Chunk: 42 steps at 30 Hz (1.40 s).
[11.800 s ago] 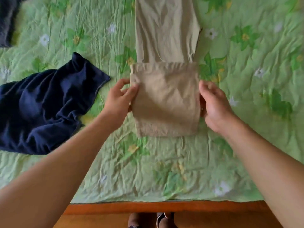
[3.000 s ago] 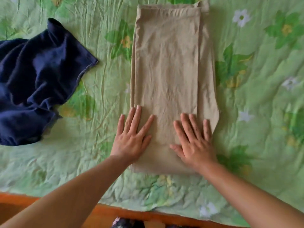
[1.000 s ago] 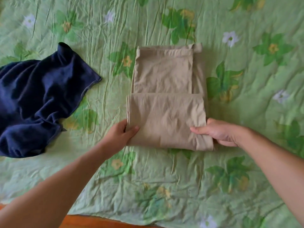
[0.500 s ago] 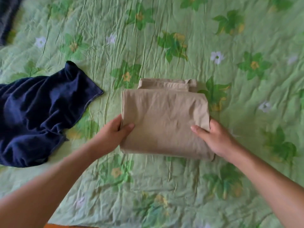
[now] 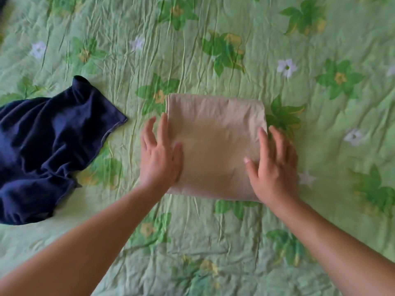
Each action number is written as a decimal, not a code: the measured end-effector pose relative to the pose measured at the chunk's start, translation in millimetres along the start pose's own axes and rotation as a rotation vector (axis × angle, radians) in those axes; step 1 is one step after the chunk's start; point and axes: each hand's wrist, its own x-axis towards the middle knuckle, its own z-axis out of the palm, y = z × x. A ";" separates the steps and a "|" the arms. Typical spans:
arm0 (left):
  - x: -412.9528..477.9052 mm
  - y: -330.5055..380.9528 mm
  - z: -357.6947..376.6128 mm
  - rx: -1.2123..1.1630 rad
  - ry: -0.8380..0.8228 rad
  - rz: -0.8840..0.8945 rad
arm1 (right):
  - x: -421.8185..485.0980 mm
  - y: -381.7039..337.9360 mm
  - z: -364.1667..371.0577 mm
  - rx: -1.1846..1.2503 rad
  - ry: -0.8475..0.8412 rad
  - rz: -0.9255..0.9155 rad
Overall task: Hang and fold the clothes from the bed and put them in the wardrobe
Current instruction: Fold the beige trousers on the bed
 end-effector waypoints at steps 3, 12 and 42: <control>-28.7 -10.1 15.8 0.289 -0.095 0.357 | -31.7 -8.8 16.1 -0.113 -0.144 -0.276; -5.3 -25.2 30.7 0.392 -0.291 0.392 | -25.8 -7.7 34.8 -0.158 -0.278 -0.206; 83.4 67.7 -103.7 0.179 -0.716 0.286 | 101.3 -27.7 -95.8 0.094 -0.625 -0.072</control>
